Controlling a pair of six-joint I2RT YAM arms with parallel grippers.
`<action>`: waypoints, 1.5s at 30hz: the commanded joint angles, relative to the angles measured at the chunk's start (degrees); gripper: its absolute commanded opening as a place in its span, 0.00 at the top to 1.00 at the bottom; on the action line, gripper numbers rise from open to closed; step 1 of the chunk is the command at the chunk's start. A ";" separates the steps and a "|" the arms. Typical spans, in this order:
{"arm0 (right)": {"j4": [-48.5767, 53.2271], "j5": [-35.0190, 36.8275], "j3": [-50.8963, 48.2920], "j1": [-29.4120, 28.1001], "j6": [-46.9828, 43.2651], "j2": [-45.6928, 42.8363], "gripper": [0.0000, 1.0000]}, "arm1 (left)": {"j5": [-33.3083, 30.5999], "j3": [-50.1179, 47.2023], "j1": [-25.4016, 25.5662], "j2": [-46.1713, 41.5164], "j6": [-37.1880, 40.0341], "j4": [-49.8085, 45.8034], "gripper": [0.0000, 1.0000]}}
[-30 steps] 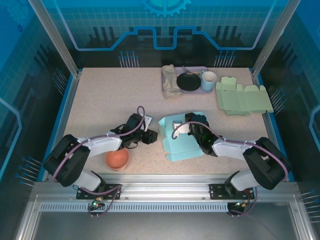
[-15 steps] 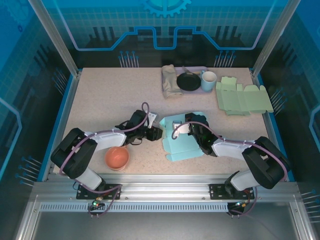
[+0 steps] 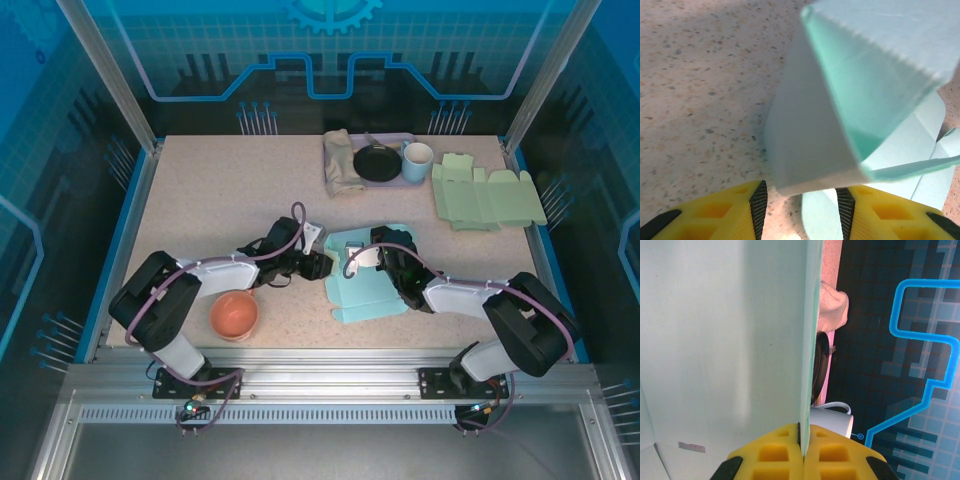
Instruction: Fold the paper box
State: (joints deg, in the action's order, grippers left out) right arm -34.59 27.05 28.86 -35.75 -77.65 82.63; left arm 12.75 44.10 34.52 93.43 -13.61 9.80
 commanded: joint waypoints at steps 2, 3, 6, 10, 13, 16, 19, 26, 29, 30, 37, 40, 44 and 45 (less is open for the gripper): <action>-0.88 0.80 -0.57 -0.99 -0.49 0.52 1.00 | 0.26 2.96 1.76 1.72 -1.08 1.17 0.55; -0.85 0.81 -0.56 -0.99 -0.40 0.52 1.00 | -0.20 3.37 2.14 1.97 -0.99 0.74 0.56; -0.75 0.84 -0.46 -1.08 -0.22 0.61 1.00 | -2.80 4.96 3.05 2.93 -0.81 -0.78 0.56; -0.55 0.81 -0.40 -1.17 -0.14 0.52 1.00 | -5.79 5.58 3.15 3.71 -1.15 -0.75 0.57; -0.34 0.66 -0.63 -1.15 0.04 0.30 1.00 | -8.79 6.28 3.14 4.17 -1.66 -1.10 0.56; 0.00 0.64 -0.65 -1.17 0.30 0.32 1.00 | -10.78 7.21 3.10 4.57 -2.29 -1.32 0.52; 0.14 0.43 -0.56 -1.16 0.39 0.43 1.00 | -10.41 7.92 3.15 5.25 -3.42 -0.41 0.51; 0.91 0.35 -0.30 -1.15 0.69 0.86 1.00 | -10.45 9.42 3.80 7.64 -4.37 1.45 0.51; -1.14 0.80 -1.29 -1.47 -1.37 1.47 1.00 | -12.32 9.39 3.90 8.23 -4.57 1.95 0.52; -1.80 0.91 -1.49 -1.52 -1.60 1.65 1.00 | -13.13 9.19 3.97 8.25 -4.72 2.32 0.53; -1.10 0.95 -1.34 -1.50 -0.75 2.61 1.00 | -14.59 9.76 4.04 9.26 -4.55 4.10 0.54; -1.09 1.19 -1.36 -1.43 -0.34 3.06 1.00 | -16.01 10.13 4.15 9.65 -4.32 3.25 0.55; -0.69 1.30 -1.20 -1.19 -0.09 2.80 1.00 | -21.93 8.86 4.61 8.99 -4.95 2.25 0.60; -0.36 1.33 -1.09 -1.11 -0.05 2.67 1.00 | -23.55 8.36 4.75 8.62 -5.28 2.13 0.61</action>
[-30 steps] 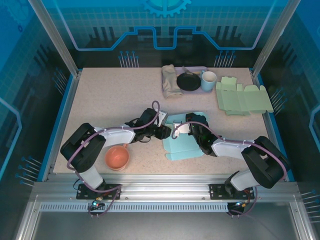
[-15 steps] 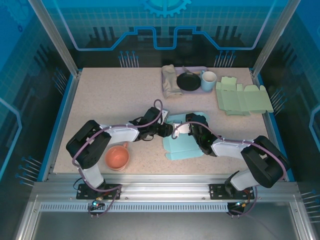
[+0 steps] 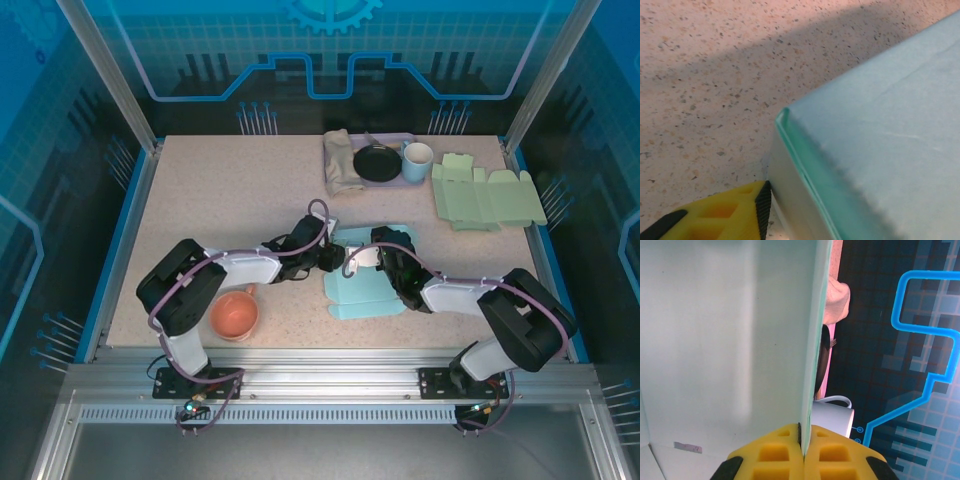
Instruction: Fold the paper box
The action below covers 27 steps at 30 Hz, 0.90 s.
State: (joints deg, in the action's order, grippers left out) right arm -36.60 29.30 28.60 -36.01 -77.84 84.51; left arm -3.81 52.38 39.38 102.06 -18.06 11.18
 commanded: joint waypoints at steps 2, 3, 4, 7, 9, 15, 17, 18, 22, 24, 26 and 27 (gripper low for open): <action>1.97 -0.62 -0.74 -0.61 0.31 0.82 1.00 | -10.10 -0.65 -0.08 -0.58 -1.67 -0.03 0.63; 1.89 -0.03 -0.57 -0.55 0.32 0.98 1.00 | -12.07 -0.63 -0.08 -0.72 -2.24 -0.91 0.64; 1.78 0.37 -0.37 -0.47 0.41 1.22 1.00 | -14.36 -0.36 -0.09 -0.64 -2.99 -2.33 0.66; 1.87 0.73 -0.17 -0.43 0.48 1.58 1.00 | -24.41 3.21 0.02 0.89 -7.16 -11.09 0.72; 2.14 1.01 -0.07 -0.46 0.75 1.86 1.00 | -31.09 6.49 0.08 2.81 -10.29 -18.39 0.75; 1.96 1.98 0.03 -0.46 1.09 2.21 1.00 | -42.72 8.42 0.38 4.43 -15.31 -25.42 0.84; 2.35 1.97 0.18 -0.47 1.42 2.19 1.00 | -44.01 8.26 0.37 4.61 -15.79 -25.62 0.86; 2.34 1.84 0.21 -0.47 1.55 2.30 1.00 | -44.46 8.43 0.40 5.00 -16.06 -26.04 0.87; 2.23 1.92 0.32 -0.47 1.91 2.67 1.00 | -46.07 9.89 0.27 6.77 -18.35 -28.81 0.88; 2.17 1.96 0.40 -0.51 2.08 2.60 1.00 | -46.46 10.53 0.02 7.40 -19.82 -30.09 0.88; 2.34 1.93 0.32 -0.55 2.18 2.51 1.00 | -46.42 10.86 -0.37 7.80 -20.39 -30.30 0.88; 2.47 1.90 0.31 -0.49 2.17 2.47 1.00 | -46.46 11.05 -0.57 8.10 -20.46 -30.38 0.88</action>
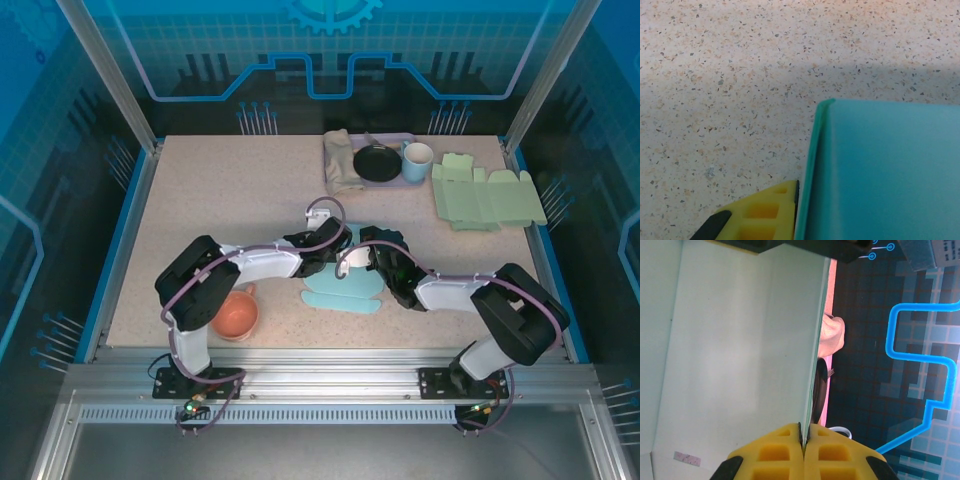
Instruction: Fold the paper box
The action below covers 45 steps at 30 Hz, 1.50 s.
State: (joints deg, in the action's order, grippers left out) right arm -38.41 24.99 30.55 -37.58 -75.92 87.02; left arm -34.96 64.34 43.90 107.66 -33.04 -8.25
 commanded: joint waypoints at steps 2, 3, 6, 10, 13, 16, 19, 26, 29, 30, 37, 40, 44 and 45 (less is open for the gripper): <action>4.36 6.22 -1.62 1.02 0.33 -0.27 1.00 | -15.59 -0.55 -5.34 3.08 -5.38 -11.20 0.89; 4.39 6.21 -1.63 1.02 0.36 -0.28 1.00 | -15.83 -0.23 -5.48 3.39 -5.50 -11.42 0.88; 4.43 6.18 -1.53 1.02 0.59 -0.36 1.00 | -15.98 0.17 -6.01 4.03 -6.11 -12.11 0.89; 4.57 5.96 -1.35 1.02 1.03 -0.03 1.00 | -14.62 0.66 -7.42 4.88 -8.10 -13.04 0.90; 4.67 5.90 -1.28 1.08 1.26 0.16 1.00 | -13.69 1.23 -8.00 5.33 -8.80 -13.58 0.89; 5.01 5.77 -1.23 1.05 1.30 0.34 1.00 | -11.39 1.54 -8.07 4.76 -8.84 -12.96 0.87; 5.01 5.81 -1.17 1.02 1.30 0.34 1.00 | -9.55 1.17 -8.06 3.51 -9.15 -12.02 0.85; 5.53 5.76 -1.07 1.16 1.73 0.60 1.00 | -5.10 -0.28 -8.05 0.92 -7.85 -8.96 0.77; 5.89 5.76 -0.84 1.11 1.91 0.69 1.00 | -2.81 -1.79 -8.08 -0.61 -6.60 -6.62 0.74; 5.93 5.62 -0.89 1.11 1.92 0.73 1.00 | -2.14 -2.17 -8.12 -1.01 -6.26 -6.18 0.73; 6.27 5.66 -0.75 1.08 2.36 1.13 1.00 | 2.46 -4.19 -8.11 -4.52 -3.60 -3.12 0.67; 6.50 5.61 -0.77 1.03 2.62 1.20 1.00 | 3.87 -5.00 -8.13 -5.93 -2.97 -2.43 0.66; 6.83 5.64 -0.58 1.09 2.70 1.29 1.00 | 5.96 -6.12 -8.08 -7.34 -2.09 -1.57 0.64; 6.95 5.51 -0.50 1.05 2.71 1.31 1.00 | 6.62 -6.47 -8.13 -7.56 -1.65 -1.15 0.63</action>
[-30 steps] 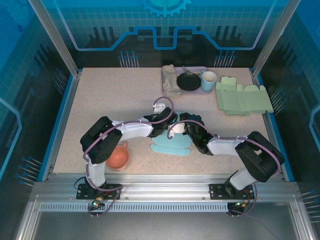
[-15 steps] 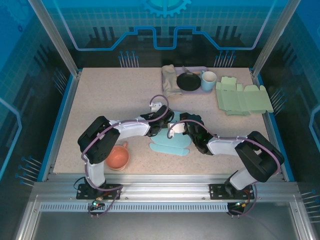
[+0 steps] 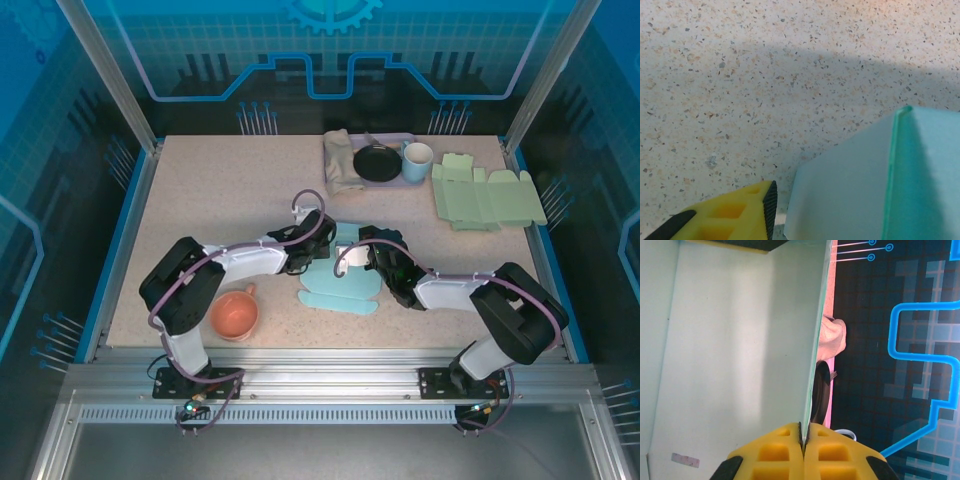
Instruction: Fold the paper box
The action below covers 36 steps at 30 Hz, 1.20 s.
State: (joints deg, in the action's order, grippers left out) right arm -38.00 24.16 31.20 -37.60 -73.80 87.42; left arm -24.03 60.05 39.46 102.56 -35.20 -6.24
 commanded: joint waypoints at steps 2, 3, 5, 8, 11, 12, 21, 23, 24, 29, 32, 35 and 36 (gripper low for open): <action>6.60 6.38 -1.05 1.08 0.67 0.83 1.00 | -3.03 -3.01 -3.67 -2.61 1.79 -1.78 0.63; 6.61 6.38 -1.09 1.08 0.76 0.84 1.00 | -2.78 -3.41 -3.65 -2.55 2.33 -1.26 0.63; 6.71 6.41 -1.14 1.09 0.74 0.73 1.00 | -1.89 -4.58 -3.69 -2.33 3.96 0.68 0.63; 6.62 6.22 -1.22 1.04 0.76 0.60 1.00 | 0.32 -6.36 -3.68 -1.87 7.60 4.99 0.64; 6.57 5.78 -1.15 1.12 1.09 0.50 1.00 | 0.39 -6.62 -3.67 -0.73 10.33 7.56 0.67; 6.68 5.50 -1.23 1.11 1.36 0.41 1.00 | 0.39 -6.67 -3.69 -0.42 11.14 8.58 0.68; 7.88 5.68 -0.67 1.04 3.63 0.00 1.00 | -16.39 0.69 -3.56 3.83 4.92 -3.22 0.96; 9.75 4.99 -0.01 0.97 5.57 -0.91 1.00 | -18.35 0.39 -3.56 3.84 3.45 -4.21 0.96; 10.81 4.44 0.27 0.95 6.58 -1.55 1.00 | -18.96 -0.11 -3.60 3.49 3.01 -4.35 0.96; 14.02 2.69 1.55 1.05 11.07 -5.12 0.93 | -18.55 -2.25 -3.34 2.73 3.73 -2.70 0.96; 17.42 0.86 2.76 1.24 13.71 -7.66 0.86 | -18.17 -3.41 -3.25 2.26 4.55 -1.57 0.96; 19.90 -0.65 2.95 1.46 16.17 -10.64 0.81 | -18.04 -4.38 -3.13 1.52 5.10 -0.61 0.96; 21.39 -1.34 3.18 1.65 17.37 -11.81 0.79 | -17.85 -4.65 -3.08 1.30 5.53 -0.33 0.96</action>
State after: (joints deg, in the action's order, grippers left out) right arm -22.83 22.72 33.50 -36.60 -61.12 78.41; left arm -36.47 57.69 37.43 104.40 -28.60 -2.37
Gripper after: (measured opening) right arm 0.198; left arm 0.094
